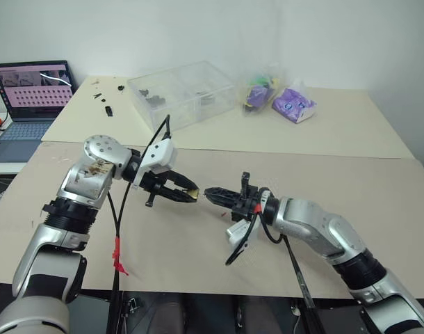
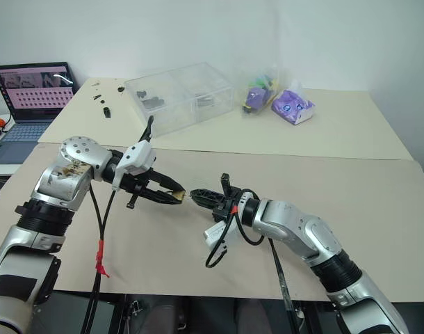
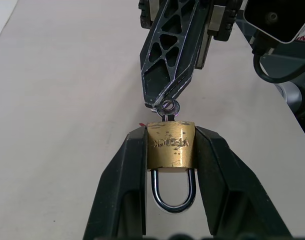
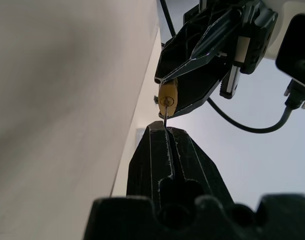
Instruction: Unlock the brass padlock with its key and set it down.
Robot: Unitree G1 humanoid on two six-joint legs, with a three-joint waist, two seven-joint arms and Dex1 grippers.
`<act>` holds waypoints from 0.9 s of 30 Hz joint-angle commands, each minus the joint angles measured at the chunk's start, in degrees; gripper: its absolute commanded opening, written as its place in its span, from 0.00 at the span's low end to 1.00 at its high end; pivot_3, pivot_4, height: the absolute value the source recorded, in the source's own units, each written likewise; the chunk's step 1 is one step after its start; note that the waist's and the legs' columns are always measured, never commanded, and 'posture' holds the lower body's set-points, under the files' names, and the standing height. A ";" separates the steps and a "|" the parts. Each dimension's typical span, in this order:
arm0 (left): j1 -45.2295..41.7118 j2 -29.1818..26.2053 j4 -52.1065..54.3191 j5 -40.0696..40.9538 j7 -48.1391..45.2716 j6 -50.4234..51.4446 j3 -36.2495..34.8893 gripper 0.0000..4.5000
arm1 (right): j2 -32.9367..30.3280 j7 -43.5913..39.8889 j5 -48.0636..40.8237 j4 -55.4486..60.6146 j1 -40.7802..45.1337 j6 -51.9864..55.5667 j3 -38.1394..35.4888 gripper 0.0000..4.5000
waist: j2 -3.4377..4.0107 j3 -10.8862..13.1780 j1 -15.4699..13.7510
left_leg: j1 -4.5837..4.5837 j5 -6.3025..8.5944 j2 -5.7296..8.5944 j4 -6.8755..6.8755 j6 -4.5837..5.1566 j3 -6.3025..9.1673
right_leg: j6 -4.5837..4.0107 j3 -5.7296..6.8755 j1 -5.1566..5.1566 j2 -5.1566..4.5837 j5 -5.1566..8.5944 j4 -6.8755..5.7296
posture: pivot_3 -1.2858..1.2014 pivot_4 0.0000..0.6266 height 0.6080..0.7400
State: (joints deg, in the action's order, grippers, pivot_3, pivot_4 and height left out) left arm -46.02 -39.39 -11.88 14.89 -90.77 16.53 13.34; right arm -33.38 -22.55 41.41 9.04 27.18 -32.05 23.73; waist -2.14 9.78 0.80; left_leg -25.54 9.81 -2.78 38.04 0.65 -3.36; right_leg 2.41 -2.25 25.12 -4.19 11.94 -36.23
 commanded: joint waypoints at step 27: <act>0.25 -0.82 2.41 0.77 1.58 0.16 -1.52 0.27 | 1.19 -21.31 -25.91 0.36 1.62 26.11 -3.25 0.01 | 0.00 0.00 -0.28 | 0.02 0.00 -0.02 0.00 -0.01 -0.01 | -0.09 0.03 -0.01 0.00 -0.06 0.00 | 0.52 0.24 0.90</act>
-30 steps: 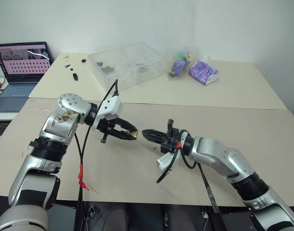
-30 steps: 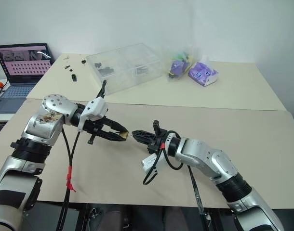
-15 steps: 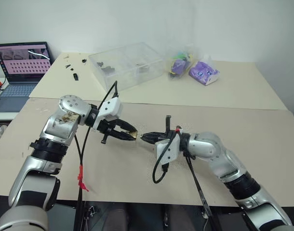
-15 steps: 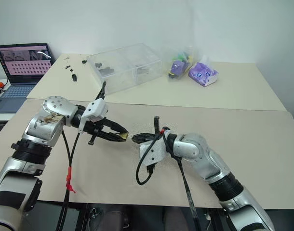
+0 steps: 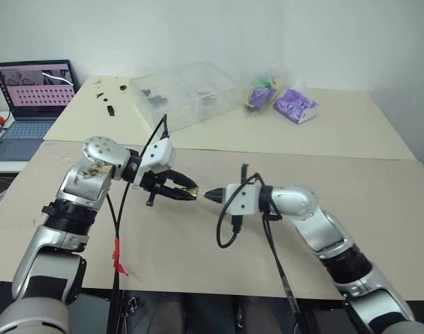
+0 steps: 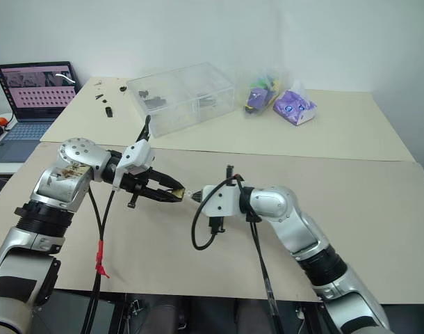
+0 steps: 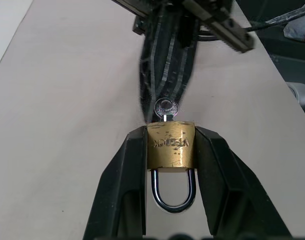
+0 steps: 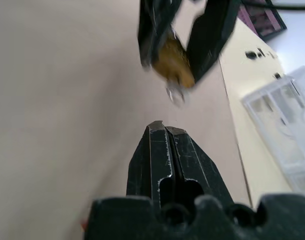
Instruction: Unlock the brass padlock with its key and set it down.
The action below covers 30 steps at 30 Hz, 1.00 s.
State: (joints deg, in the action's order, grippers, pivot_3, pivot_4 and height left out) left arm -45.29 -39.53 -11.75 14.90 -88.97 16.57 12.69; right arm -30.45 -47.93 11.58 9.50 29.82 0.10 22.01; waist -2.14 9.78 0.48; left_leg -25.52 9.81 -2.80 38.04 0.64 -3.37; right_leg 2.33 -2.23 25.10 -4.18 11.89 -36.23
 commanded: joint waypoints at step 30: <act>-0.76 -0.47 1.97 0.62 0.13 0.19 -0.85 0.27 | -1.92 31.12 34.01 -0.99 -1.64 -34.41 0.79 0.79 | 0.00 0.00 0.36 | 0.01 0.00 -0.02 0.00 0.00 0.01 | 0.03 -0.04 0.03 0.06 0.08 -0.05 | 0.52 0.24 0.90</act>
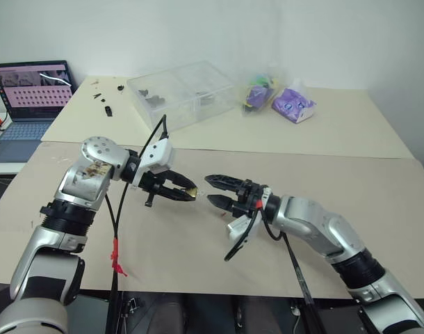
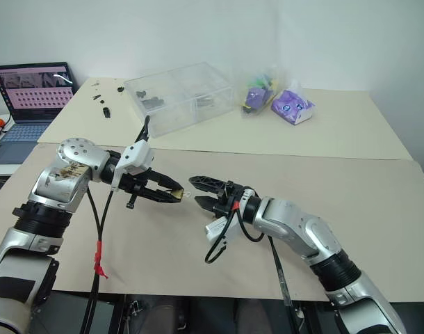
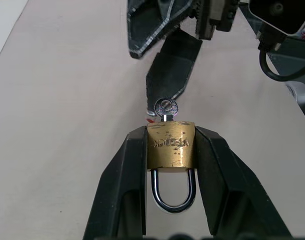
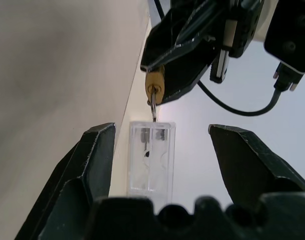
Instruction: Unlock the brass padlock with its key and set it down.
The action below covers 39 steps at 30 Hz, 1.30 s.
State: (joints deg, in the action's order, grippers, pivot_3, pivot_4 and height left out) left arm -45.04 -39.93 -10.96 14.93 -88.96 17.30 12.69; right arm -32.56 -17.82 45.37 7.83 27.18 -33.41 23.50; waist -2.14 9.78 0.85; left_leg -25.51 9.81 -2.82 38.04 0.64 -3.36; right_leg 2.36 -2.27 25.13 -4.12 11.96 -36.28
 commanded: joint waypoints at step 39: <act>-1.69 0.07 0.59 0.28 0.59 -0.41 -0.86 0.27 | 0.73 -0.39 1.60 1.18 1.81 -1.05 -0.27 0.01 | 0.00 0.00 0.00 | 0.01 0.00 0.00 0.00 0.00 0.00 | -0.01 0.00 0.00 0.00 0.00 -0.01 | 0.52 0.24 0.90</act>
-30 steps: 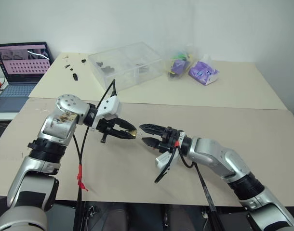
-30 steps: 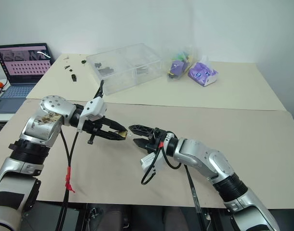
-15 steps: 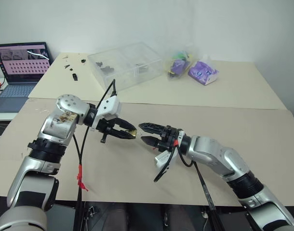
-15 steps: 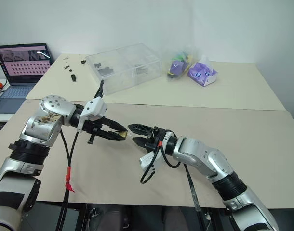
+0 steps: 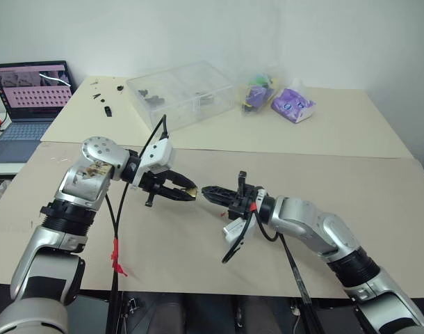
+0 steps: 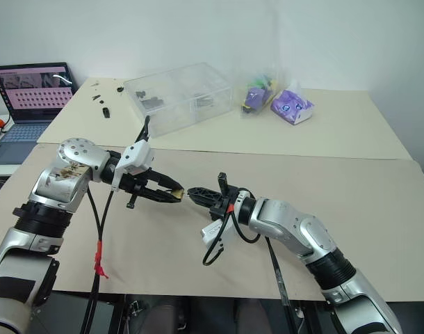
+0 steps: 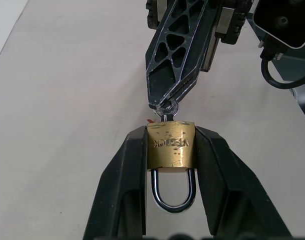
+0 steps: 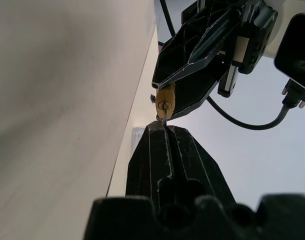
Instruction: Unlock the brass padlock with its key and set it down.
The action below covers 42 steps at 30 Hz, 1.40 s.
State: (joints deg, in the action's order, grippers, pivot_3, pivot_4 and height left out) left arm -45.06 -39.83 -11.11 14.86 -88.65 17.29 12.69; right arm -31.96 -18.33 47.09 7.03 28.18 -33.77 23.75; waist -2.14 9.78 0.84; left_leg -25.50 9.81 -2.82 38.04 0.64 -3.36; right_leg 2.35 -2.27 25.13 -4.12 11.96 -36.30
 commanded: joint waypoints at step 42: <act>-3.11 0.32 -1.48 -0.54 -1.04 -0.26 0.05 0.27 | -0.70 2.64 3.86 3.73 0.90 -1.05 -1.50 0.55 | 0.00 0.00 0.00 | 0.00 0.00 0.00 0.00 0.00 0.00 | 0.00 0.00 0.00 0.00 0.00 0.00 | 0.52 0.24 0.90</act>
State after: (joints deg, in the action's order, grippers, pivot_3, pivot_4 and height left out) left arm -47.14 -38.73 -13.34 14.48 -89.22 17.54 12.94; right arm -32.42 -16.18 51.51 8.71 28.19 -34.51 23.59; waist -2.14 9.78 0.85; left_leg -25.50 9.81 -2.82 38.04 0.64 -3.37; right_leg 2.35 -2.27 25.13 -4.12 11.96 -36.29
